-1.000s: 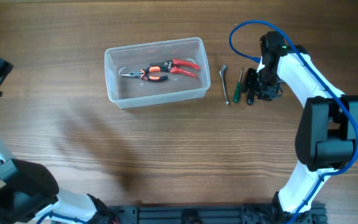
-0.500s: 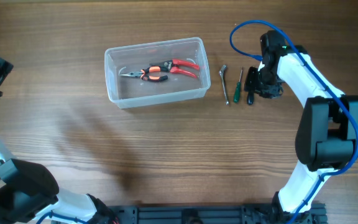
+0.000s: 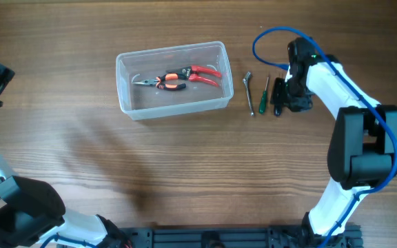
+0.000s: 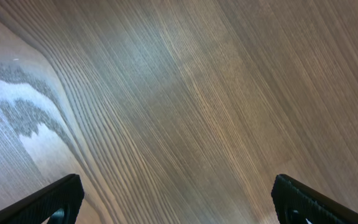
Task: Pack container
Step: 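Move the right gripper over the black-and-red screwdriver and descend, then grasp the black-and-red screwdriver handle with the right gripper and lift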
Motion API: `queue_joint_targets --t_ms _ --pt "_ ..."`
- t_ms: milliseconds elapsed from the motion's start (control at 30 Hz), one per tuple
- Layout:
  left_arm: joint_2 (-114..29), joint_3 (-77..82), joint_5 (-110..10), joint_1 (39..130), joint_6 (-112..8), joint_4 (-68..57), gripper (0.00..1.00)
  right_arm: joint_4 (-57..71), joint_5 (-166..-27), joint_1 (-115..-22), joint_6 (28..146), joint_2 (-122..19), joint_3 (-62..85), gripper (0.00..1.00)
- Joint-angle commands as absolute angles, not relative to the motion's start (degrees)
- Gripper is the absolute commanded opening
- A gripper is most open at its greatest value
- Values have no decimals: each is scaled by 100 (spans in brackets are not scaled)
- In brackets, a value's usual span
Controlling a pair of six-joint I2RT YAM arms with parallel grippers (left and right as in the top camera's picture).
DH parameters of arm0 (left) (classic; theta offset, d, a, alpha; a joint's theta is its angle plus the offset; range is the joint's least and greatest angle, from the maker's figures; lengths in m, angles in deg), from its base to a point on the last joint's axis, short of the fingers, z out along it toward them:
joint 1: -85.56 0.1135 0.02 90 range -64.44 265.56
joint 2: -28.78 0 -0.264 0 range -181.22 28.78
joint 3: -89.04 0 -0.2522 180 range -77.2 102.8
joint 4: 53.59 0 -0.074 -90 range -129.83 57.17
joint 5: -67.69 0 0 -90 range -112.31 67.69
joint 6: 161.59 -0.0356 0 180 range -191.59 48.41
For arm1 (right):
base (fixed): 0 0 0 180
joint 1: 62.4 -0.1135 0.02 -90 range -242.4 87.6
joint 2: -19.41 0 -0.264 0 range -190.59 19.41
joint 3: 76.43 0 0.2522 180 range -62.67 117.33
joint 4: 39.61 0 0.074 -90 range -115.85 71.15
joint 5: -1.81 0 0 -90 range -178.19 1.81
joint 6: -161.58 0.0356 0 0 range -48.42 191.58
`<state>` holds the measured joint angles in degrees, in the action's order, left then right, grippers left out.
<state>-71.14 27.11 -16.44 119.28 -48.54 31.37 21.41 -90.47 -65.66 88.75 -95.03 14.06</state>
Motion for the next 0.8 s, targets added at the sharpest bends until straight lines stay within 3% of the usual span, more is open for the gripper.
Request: queue_joint_targets --t_ms 0,300,400,600,767 --pt "-7131 2689 -1692 11950 -4799 3137 100 2039 -8953 -6575 8805 -9568 1166 50" --pt "-7131 2689 -1692 11950 -4799 3135 100 1844 -8947 -6575 8805 -9568 888 38" --pt "-7131 2689 -1692 11950 -4799 3137 100 1785 -8949 -6575 8805 -9568 888 30" --pt "-7131 2689 -1692 11950 -4799 3135 100 1837 -8945 -6575 8652 -9566 971 4" --pt "-7131 2689 -1692 11950 -4799 3135 100 2242 -8940 -6575 8650 -9452 1496 4"
